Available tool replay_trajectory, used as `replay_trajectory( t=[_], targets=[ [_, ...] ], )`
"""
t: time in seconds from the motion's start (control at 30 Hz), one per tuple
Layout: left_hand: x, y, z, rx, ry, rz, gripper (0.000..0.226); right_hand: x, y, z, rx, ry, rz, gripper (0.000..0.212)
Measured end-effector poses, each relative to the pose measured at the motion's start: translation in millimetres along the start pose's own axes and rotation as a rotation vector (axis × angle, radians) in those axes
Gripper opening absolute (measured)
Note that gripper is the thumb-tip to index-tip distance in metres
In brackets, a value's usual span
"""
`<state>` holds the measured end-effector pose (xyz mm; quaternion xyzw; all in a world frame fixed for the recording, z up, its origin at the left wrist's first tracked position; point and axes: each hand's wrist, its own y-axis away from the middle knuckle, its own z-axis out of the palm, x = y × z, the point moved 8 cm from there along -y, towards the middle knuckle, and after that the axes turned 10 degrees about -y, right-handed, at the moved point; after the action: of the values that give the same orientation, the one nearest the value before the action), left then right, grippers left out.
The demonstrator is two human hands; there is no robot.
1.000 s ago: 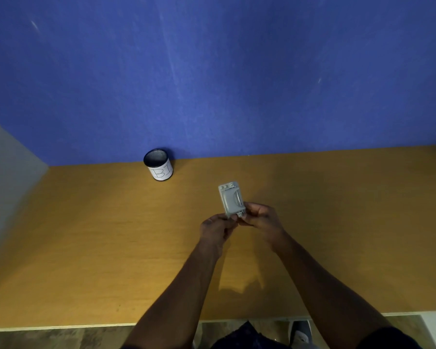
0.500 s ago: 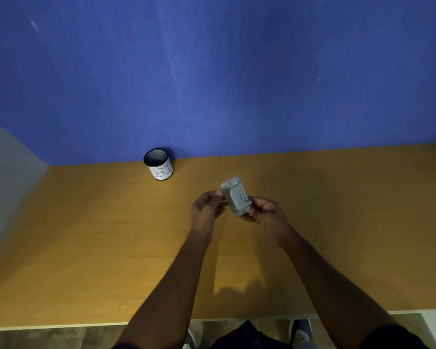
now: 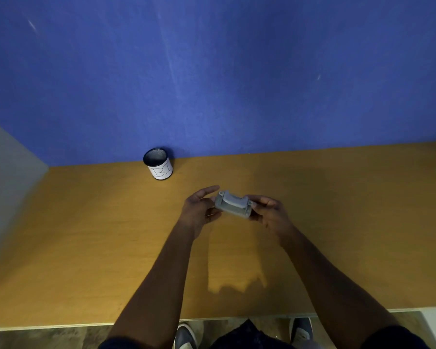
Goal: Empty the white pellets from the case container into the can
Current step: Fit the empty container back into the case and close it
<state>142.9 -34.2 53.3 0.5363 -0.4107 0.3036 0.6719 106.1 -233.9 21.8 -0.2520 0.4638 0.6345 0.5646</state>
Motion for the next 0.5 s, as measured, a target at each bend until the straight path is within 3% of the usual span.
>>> replay_trajectory(
  t=[0.13,0.33,0.5],
  targets=[
    [-14,2,3,-0.018,0.121,-0.06,0.021,-7,-4,3,0.054,0.007,-0.016,0.027],
    [-27,1,-5,0.123,0.197,-0.128,0.012,-6,-4,8,0.004,-0.08,0.097,0.023],
    [-31,2,-2,0.164,0.205,-0.173,0.013,-8,-1,9,-0.029,0.017,0.137,0.025]
  ],
)
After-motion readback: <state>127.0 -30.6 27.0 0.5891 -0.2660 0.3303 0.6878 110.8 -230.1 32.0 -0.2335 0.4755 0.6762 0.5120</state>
